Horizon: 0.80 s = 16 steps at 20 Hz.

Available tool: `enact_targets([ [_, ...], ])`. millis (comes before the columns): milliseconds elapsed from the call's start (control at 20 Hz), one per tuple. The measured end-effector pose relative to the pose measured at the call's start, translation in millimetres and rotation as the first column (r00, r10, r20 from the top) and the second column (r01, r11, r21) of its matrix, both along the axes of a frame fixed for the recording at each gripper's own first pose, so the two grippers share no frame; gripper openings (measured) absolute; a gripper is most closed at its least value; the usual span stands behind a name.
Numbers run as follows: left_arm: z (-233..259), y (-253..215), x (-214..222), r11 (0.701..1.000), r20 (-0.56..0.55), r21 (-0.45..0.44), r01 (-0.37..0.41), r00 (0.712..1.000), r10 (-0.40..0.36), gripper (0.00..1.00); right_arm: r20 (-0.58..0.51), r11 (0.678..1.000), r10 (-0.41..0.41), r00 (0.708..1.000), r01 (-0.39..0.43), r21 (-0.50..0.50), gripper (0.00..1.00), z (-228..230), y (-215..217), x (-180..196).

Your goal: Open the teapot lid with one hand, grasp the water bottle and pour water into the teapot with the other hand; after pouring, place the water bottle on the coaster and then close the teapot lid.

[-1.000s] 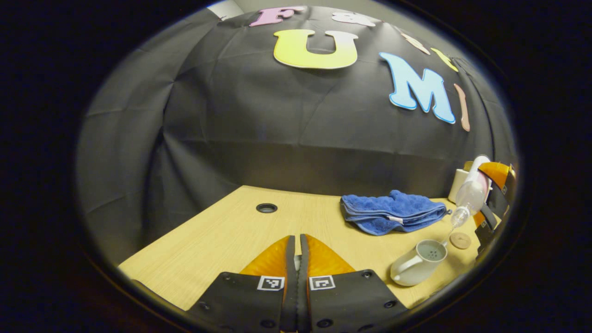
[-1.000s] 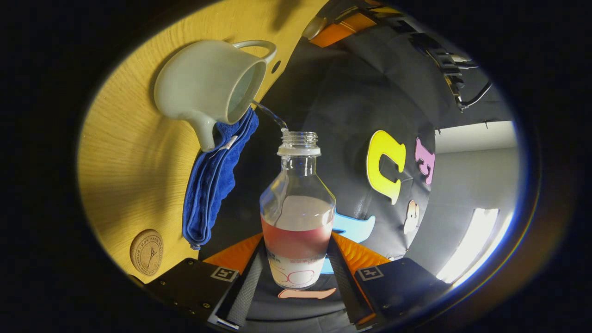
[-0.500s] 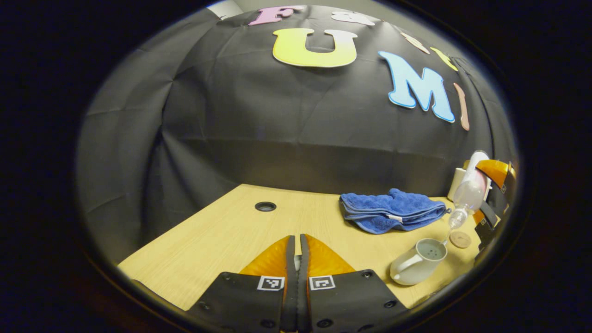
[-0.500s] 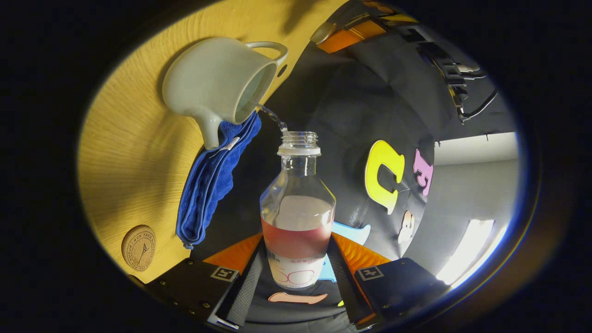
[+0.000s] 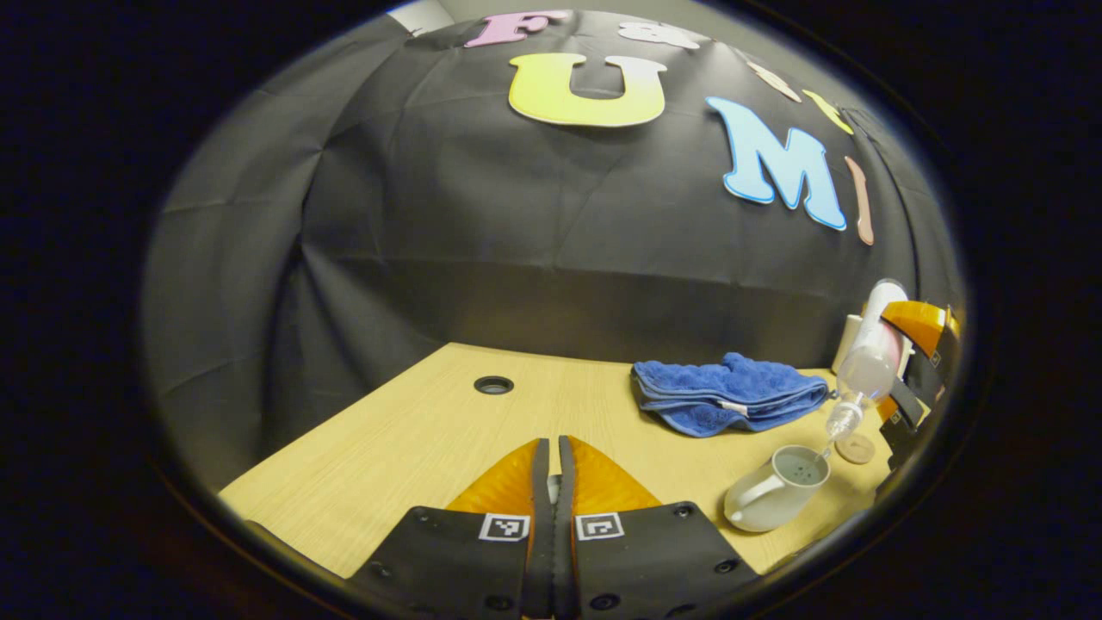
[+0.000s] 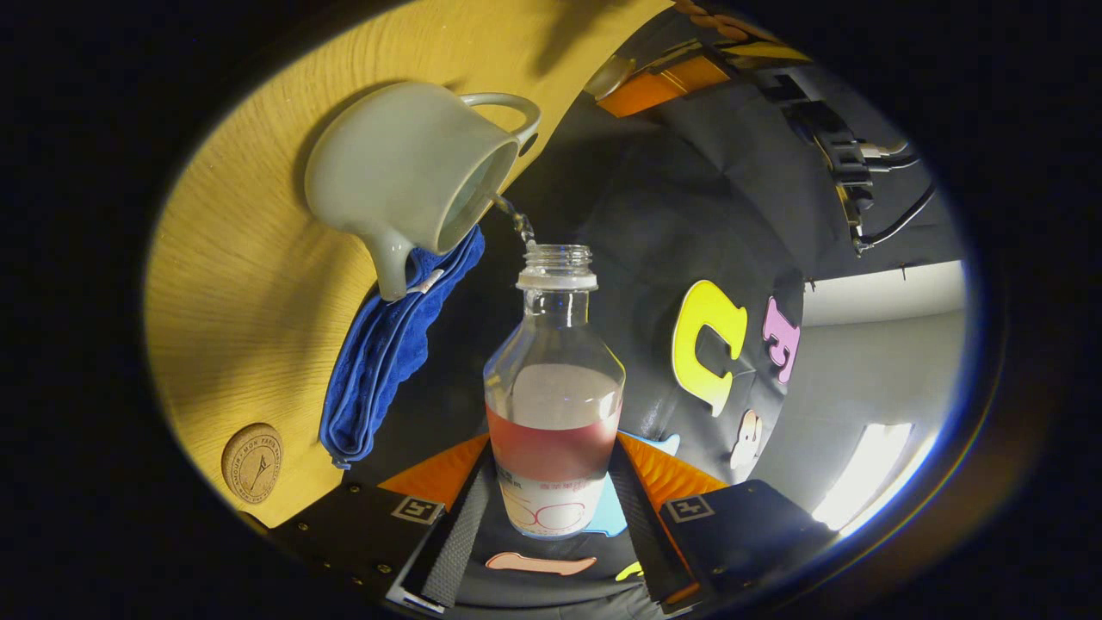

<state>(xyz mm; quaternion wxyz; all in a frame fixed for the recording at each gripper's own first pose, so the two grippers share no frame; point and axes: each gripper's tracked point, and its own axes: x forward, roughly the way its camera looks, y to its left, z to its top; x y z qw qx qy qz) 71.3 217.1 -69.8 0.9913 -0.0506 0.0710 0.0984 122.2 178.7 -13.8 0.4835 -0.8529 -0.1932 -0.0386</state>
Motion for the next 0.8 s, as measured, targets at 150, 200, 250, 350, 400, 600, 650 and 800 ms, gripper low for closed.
enact_targets([
  [150, -2.6, -0.9, 0.8, 1.000, -0.003, -0.002, 0.003, 1.000, -0.003, 0.05, -0.004, 1.000, 0.000, 1.000, 0.000, -0.027, 0.78, 0.9, 1.0, 1.5],
  [200, -4.3, -1.5, 0.7, 1.000, -0.005, -0.003, 0.005, 1.000, -0.005, 0.06, -0.004, 1.000, -0.001, 1.000, 0.001, -0.029, 0.78, 1.8, 0.2, 0.5],
  [250, -4.6, -1.7, 1.2, 1.000, -0.007, -0.004, 0.007, 1.000, -0.007, 0.06, -0.002, 0.999, 0.001, 1.000, -0.001, -0.039, 0.78, 2.4, 0.0, -0.5],
  [350, -4.8, -1.9, 1.2, 1.000, -0.008, -0.005, 0.010, 1.000, -0.010, 0.05, 0.003, 0.999, 0.003, 1.000, -0.003, -0.052, 0.78, 2.2, 0.9, -2.1],
  [400, -5.6, -1.9, 1.0, 1.000, -0.008, -0.005, 0.010, 1.000, -0.010, 0.05, 0.002, 0.998, 0.005, 1.000, -0.005, -0.057, 0.78, 2.6, 0.9, -0.8],
  [600, -6.8, -1.9, 1.5, 1.000, -0.008, -0.006, 0.009, 1.000, -0.009, 0.05, 0.005, 0.997, 0.012, 1.000, -0.011, -0.072, 0.78, 3.4, 2.8, -1.6],
  [650, -5.9, -1.5, 1.7, 1.000, -0.008, -0.006, 0.010, 1.000, -0.010, 0.05, 0.005, 0.997, 0.012, 1.000, -0.012, -0.077, 0.78, 3.5, 3.0, -1.7],
  [800, -6.2, -1.4, 1.4, 1.000, -0.008, -0.007, 0.010, 1.000, -0.010, 0.05, 0.006, 0.995, 0.020, 1.000, -0.019, -0.097, 0.78, 3.4, 4.9, -2.6],
])
